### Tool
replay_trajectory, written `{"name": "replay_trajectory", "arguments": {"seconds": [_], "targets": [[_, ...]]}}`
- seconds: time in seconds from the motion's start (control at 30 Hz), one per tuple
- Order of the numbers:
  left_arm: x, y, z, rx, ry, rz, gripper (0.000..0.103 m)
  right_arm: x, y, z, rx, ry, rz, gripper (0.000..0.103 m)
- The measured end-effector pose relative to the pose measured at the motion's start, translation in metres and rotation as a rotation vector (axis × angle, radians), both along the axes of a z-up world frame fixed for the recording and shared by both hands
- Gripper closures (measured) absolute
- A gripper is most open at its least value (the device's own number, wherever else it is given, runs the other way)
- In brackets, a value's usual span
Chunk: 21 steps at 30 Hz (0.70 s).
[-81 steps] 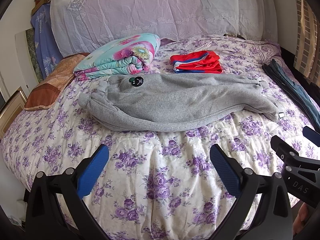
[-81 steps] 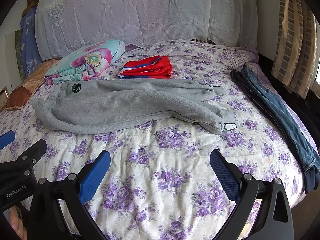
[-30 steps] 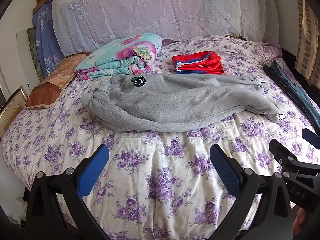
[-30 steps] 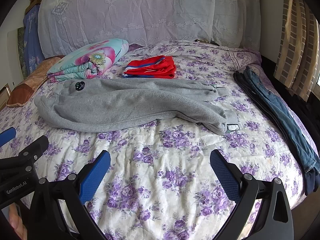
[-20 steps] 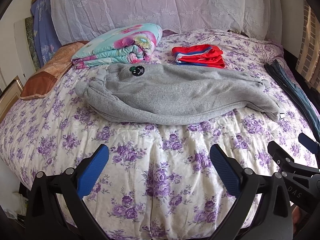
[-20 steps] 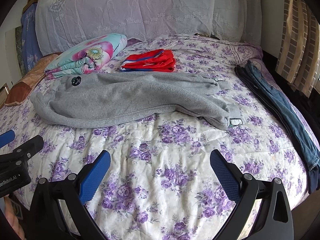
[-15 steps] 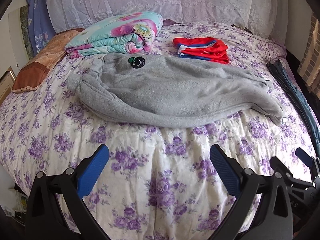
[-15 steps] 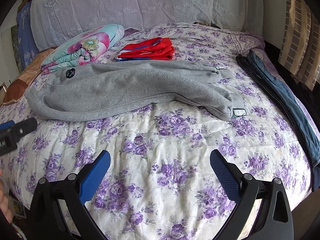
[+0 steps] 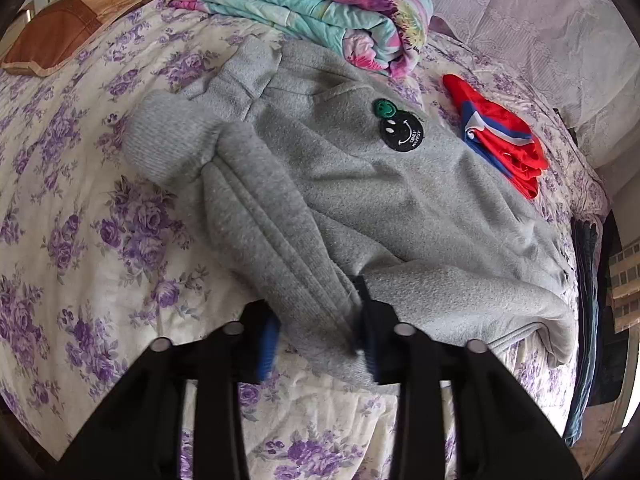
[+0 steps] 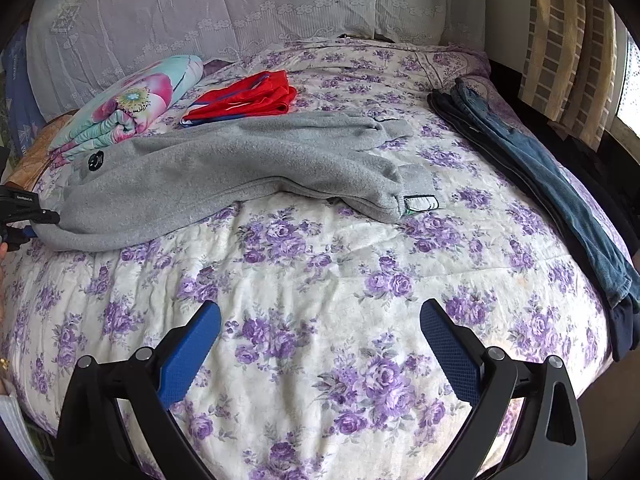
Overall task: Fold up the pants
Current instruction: 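Grasp the waistband with the left gripper while the right gripper grasps the cuffs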
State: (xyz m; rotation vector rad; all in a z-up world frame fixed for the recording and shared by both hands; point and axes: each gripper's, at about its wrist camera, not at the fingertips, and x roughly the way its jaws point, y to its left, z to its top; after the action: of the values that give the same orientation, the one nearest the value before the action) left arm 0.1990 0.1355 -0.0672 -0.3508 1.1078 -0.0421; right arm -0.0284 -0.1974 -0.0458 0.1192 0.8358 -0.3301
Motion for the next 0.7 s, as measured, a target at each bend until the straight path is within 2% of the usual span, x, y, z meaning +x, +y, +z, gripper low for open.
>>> {"name": "replay_trajectory", "arguments": {"seconds": [0.03,0.17,0.23,0.3,0.4,0.53,0.6,0.63,0.67,0.7], "targets": [[-0.005,0.002,0.001,0.027,-0.016,0.022,0.088,-0.001,-0.001,-0.001,-0.003,0.002,0.000,0.003],[-0.038,0.024,0.000,-0.049,-0.078,0.061,0.089,-0.005,-0.026,0.001,0.034,-0.004,-0.026,0.003],[-0.052,0.032,-0.004,-0.083,-0.097,0.065,0.088,-0.001,-0.047,0.003,0.106,-0.008,-0.047,0.003],[-0.055,0.035,-0.011,-0.084,-0.089,0.059,0.088,0.007,-0.070,0.001,0.196,-0.019,-0.073,0.003],[-0.050,0.036,-0.019,-0.083,-0.072,0.052,0.088,0.032,-0.101,-0.010,0.266,-0.009,-0.105,0.003],[-0.048,0.033,-0.014,-0.058,-0.082,0.037,0.088,0.076,-0.137,-0.038,0.419,0.031,-0.111,0.003],[-0.047,0.033,-0.014,-0.054,-0.079,0.033,0.087,0.096,-0.150,-0.053,0.478,0.051,-0.124,0.007],[-0.046,0.033,-0.015,-0.055,-0.078,0.032,0.087,0.106,-0.155,-0.063,0.537,0.058,-0.117,0.013],[-0.045,0.032,-0.015,-0.054,-0.078,0.032,0.087,0.115,-0.159,-0.071,0.585,0.053,-0.118,0.014],[-0.045,0.032,-0.016,-0.050,-0.077,0.030,0.087,0.121,-0.158,-0.070,0.567,0.008,-0.125,0.016]]}}
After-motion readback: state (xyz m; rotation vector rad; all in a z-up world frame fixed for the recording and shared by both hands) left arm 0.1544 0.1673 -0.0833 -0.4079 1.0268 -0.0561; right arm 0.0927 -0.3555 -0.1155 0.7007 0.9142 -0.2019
